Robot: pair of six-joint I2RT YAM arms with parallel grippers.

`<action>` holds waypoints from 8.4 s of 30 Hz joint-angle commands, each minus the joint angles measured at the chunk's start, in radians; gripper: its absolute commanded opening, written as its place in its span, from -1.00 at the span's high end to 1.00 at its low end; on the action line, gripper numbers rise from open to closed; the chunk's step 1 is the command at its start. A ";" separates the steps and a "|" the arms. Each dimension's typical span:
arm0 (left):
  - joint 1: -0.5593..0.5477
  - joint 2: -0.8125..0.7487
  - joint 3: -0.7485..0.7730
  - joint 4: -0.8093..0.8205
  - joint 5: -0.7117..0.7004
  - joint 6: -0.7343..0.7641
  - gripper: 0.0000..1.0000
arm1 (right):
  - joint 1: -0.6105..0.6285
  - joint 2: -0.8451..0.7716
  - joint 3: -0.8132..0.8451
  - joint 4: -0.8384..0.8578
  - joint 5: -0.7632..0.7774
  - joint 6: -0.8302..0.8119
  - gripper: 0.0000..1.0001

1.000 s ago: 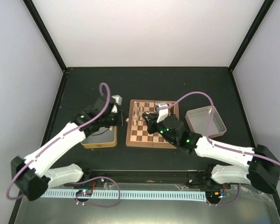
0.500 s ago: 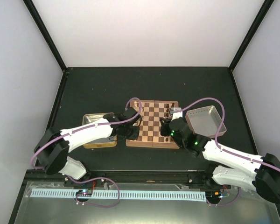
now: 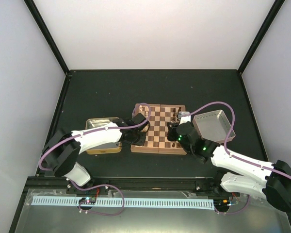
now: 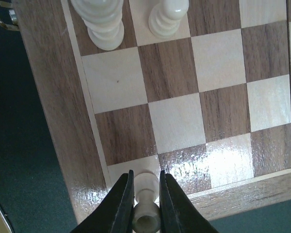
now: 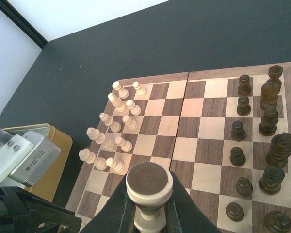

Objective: Set up the chess pieces on the board
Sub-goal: Place the chess piece on the chessboard, then pick up the chess piece from the storage box.

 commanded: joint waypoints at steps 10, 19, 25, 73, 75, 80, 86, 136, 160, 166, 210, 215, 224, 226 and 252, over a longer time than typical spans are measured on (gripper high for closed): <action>-0.006 -0.007 0.021 -0.048 -0.030 -0.001 0.41 | -0.007 -0.021 -0.012 0.011 -0.027 0.010 0.90; 0.009 -0.127 0.068 -0.063 -0.035 -0.012 0.22 | -0.032 -0.076 -0.055 0.098 -0.124 -0.082 0.89; 0.045 -0.360 0.044 0.096 0.061 -0.017 0.01 | -0.052 -0.168 -0.115 0.285 -0.448 -0.420 0.89; 0.139 -0.224 0.106 0.132 0.731 0.079 0.97 | 0.010 0.054 0.258 -0.148 -0.494 -0.916 0.72; 0.149 -0.230 0.102 0.140 0.736 0.071 0.97 | 0.007 0.041 0.248 -0.139 -0.486 -0.888 0.65; 0.217 -0.293 0.054 0.209 0.752 0.041 0.97 | -0.024 -0.032 0.182 -0.085 -0.456 -0.740 -0.09; 0.319 -0.425 -0.035 0.383 0.773 -0.051 0.97 | -0.116 -0.211 0.043 0.093 -0.594 -0.450 -0.45; 0.344 -0.630 -0.124 0.765 0.712 -0.279 0.20 | -0.222 0.239 0.223 0.887 -1.058 0.686 0.98; 0.348 -0.967 -0.231 0.151 -0.231 0.175 -0.49 | 0.098 0.654 0.771 -0.651 -0.228 -0.199 0.97; 0.350 -0.975 -0.235 0.153 -0.225 0.172 -0.51 | 0.118 0.778 0.859 -0.693 -0.179 -0.184 0.97; 0.365 -0.939 -0.237 0.158 -0.167 0.172 -0.64 | 0.110 0.829 0.936 -0.671 -0.164 -0.141 0.26; 0.367 -0.879 -0.241 0.152 -0.118 0.155 -0.69 | 0.095 0.713 0.824 -0.601 -0.129 -0.084 0.15; 0.452 -0.608 -0.318 0.156 -0.007 0.063 -0.38 | 0.017 0.462 0.524 -0.488 -0.114 0.030 0.11; 0.483 -0.528 -0.332 0.189 0.039 0.049 -0.18 | 0.001 0.426 0.474 -0.467 -0.115 0.032 0.12; 0.541 -0.085 -0.171 0.154 0.051 0.096 0.55 | -0.059 0.357 0.317 -0.329 -0.164 -0.032 0.28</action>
